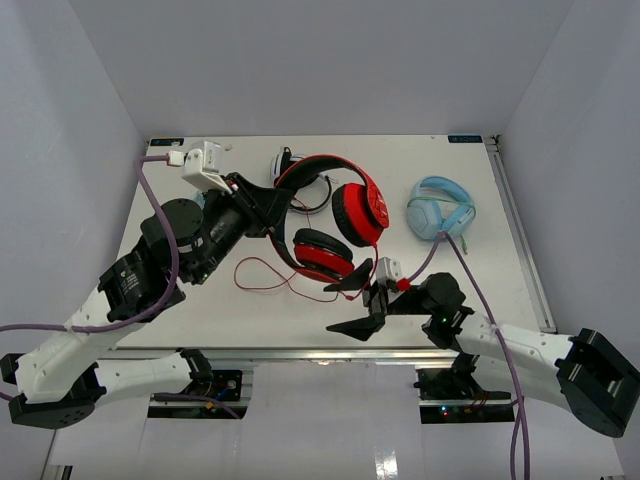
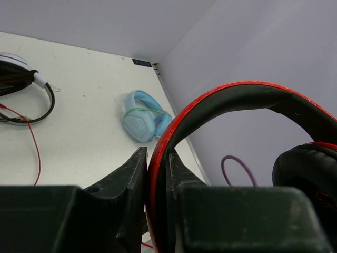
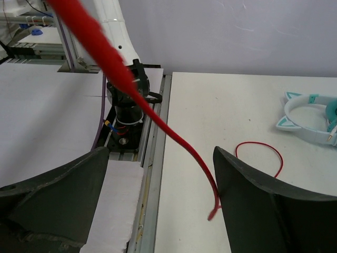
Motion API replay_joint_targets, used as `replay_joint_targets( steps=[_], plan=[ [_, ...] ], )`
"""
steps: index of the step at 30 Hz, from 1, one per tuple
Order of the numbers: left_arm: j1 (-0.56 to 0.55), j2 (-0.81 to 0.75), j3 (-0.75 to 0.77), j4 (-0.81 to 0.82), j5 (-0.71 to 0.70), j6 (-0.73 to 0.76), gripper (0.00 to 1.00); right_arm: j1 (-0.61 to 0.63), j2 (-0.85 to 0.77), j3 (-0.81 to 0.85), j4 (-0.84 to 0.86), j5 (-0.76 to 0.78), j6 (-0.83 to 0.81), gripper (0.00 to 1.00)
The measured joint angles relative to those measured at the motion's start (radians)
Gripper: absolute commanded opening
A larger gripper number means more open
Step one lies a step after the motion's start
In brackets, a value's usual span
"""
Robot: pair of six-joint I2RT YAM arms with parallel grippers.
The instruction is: Wrap the headphones
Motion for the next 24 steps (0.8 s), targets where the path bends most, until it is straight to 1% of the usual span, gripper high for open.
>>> replay_joint_targets(
  steps=[4, 11, 14, 15, 18, 21, 23, 24],
  plan=[
    [0.0, -0.028, -0.019, 0.033, 0.04, -0.03, 0.0, 0.015, 0.022, 0.0, 0.034, 0.025, 0.001, 0.76],
    [0.0, -0.037, -0.03, 0.074, 0.114, -0.075, 0.0, 0.036, 0.121, 0.018, 0.118, 0.032, 0.014, 0.74],
    [0.0, -0.043, -0.049, 0.092, 0.133, -0.091, 0.0, 0.047, 0.188, 0.026, 0.16, 0.03, 0.03, 0.7],
    [0.0, -0.045, -0.056, 0.095, 0.138, -0.096, 0.0, 0.051, 0.208, 0.028, 0.172, 0.029, 0.034, 0.67],
    [0.0, -0.049, -0.068, 0.098, 0.151, -0.107, 0.0, 0.059, 0.259, 0.034, 0.206, 0.031, 0.044, 0.53],
    [0.0, -0.053, -0.077, 0.101, 0.176, -0.117, 0.0, 0.061, 0.29, 0.035, 0.225, 0.033, 0.056, 0.31],
    [0.001, -0.056, -0.078, 0.107, 0.212, -0.117, 0.0, 0.062, 0.304, 0.037, 0.231, 0.037, 0.062, 0.1],
    [0.002, -0.057, -0.078, 0.111, 0.243, -0.115, 0.0, 0.062, 0.308, 0.039, 0.232, 0.04, 0.062, 0.08]
  ],
)
